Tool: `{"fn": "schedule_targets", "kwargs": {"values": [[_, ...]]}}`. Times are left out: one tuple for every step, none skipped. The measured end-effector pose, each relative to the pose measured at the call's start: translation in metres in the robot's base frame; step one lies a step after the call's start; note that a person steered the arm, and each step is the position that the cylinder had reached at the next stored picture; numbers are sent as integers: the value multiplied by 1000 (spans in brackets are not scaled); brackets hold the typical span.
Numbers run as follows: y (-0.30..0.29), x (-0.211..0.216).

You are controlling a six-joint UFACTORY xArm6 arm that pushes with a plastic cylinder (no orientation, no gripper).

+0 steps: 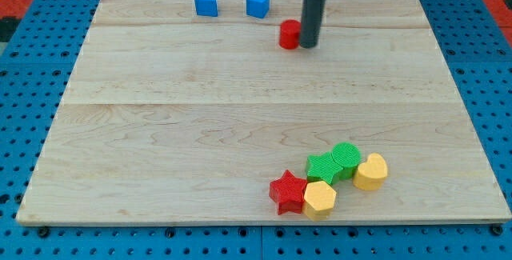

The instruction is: Move the red circle to the right of the blue cube

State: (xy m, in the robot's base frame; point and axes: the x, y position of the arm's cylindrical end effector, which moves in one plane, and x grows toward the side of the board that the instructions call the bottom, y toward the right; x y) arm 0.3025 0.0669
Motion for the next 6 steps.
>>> {"fn": "schedule_targets", "kwargs": {"values": [[-15,39],[-63,18],[15,1],[20,-11],[-26,14],[-6,-13]]}}
